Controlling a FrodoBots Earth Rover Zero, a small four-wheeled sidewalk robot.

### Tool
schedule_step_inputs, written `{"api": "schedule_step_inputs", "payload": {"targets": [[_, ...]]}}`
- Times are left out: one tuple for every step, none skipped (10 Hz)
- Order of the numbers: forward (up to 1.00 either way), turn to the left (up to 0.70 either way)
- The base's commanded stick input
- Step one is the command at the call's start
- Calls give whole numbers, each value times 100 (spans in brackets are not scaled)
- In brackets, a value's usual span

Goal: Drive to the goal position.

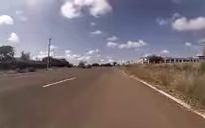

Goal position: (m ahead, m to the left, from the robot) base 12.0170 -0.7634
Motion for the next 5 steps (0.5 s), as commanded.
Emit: {"api": "schedule_step_inputs", "payload": {"targets": [[100, 2], [100, 2], [100, 2], [100, 2], [100, 2]]}}
